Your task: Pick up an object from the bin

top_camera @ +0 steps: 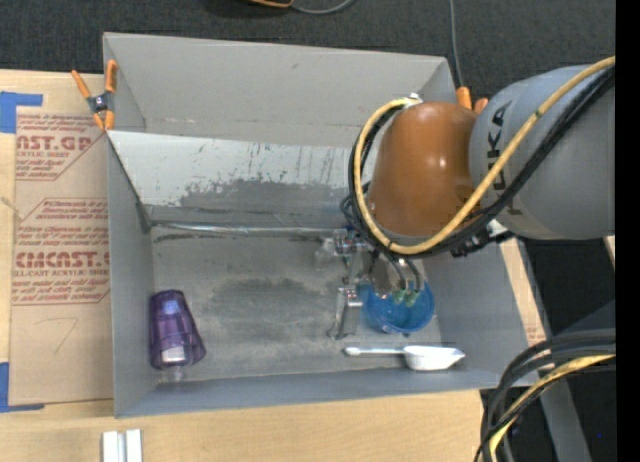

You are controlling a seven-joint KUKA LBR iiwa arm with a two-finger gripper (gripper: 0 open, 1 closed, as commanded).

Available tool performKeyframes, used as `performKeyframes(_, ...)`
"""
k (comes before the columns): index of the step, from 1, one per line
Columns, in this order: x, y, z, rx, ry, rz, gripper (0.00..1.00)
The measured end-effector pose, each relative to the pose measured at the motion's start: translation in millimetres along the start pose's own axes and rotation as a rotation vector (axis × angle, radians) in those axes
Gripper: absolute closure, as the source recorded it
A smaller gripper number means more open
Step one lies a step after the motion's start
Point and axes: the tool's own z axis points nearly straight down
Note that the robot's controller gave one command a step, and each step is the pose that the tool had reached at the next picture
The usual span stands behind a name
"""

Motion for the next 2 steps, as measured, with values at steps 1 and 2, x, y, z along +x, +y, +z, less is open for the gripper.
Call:
performKeyframes(1, -1.8, -0.2, -4.2, 0.0, -0.008, 0.001, 0.0)
performKeyframes(2, -41.5, -72.8, 87.6, 0.0, -0.008, -0.162, 0.0)
